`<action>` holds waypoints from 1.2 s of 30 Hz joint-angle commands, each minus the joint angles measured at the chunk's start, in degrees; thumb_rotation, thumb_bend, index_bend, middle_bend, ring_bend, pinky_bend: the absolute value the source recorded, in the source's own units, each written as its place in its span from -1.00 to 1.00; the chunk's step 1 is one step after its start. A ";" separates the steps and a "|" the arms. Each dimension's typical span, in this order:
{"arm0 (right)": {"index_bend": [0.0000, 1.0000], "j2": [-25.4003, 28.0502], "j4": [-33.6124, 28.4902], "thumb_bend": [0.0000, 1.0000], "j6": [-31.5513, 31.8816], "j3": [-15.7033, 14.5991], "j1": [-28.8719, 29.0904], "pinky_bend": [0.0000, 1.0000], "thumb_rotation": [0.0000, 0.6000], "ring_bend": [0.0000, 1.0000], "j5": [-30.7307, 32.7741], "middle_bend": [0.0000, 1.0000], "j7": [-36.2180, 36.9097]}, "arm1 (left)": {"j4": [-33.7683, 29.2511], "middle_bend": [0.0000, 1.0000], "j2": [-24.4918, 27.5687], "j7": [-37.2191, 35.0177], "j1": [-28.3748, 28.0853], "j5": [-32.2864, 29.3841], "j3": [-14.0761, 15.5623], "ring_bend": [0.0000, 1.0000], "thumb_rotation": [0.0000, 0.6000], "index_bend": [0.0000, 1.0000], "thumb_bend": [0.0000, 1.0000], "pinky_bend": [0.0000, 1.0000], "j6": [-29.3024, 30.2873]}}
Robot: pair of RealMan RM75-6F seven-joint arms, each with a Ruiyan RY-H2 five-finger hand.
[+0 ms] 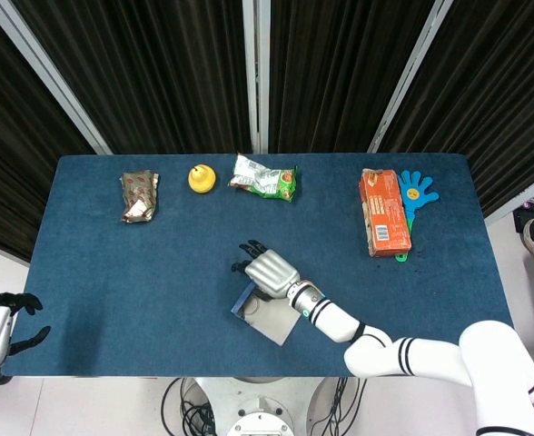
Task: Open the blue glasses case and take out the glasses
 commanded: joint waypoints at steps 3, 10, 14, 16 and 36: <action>-0.48 -3.60 6.89 -0.35 -0.75 3.44 2.62 -1.00 1.00 -1.00 8.49 -0.24 -3.07 | 0.06 0.07 0.02 -0.18 -0.01 0.05 0.01 -0.17 1.00 0.02 -0.67 -0.20 -0.01; -0.48 -3.51 11.31 -0.35 -1.65 4.36 3.82 -1.00 1.00 -1.00 17.59 -0.24 -6.58 | 0.21 0.07 0.09 -0.81 -0.03 0.18 0.08 -0.17 1.00 0.02 -0.67 -0.20 -0.04; -0.48 -0.49 6.93 -0.35 -2.09 4.08 2.75 -1.00 1.00 -1.00 17.83 -0.26 -4.92 | 0.27 0.07 0.16 -0.92 -0.15 0.29 0.10 -0.17 1.00 0.02 -0.67 -0.22 -0.20; -0.48 1.03 4.43 -0.35 -2.51 3.92 2.47 -1.00 1.00 -1.00 17.16 -0.27 -3.85 | 0.16 0.07 0.16 -0.76 -0.16 0.25 0.09 -0.17 1.00 0.02 -0.67 -0.22 -0.20; -0.33 0.79 4.22 -0.28 -3.53 1.45 5.64 -1.00 1.00 -1.00 17.71 -0.32 -2.80 | 0.18 0.07 0.17 -0.93 -0.13 0.17 0.10 -0.17 1.00 0.02 -0.67 -0.22 -0.18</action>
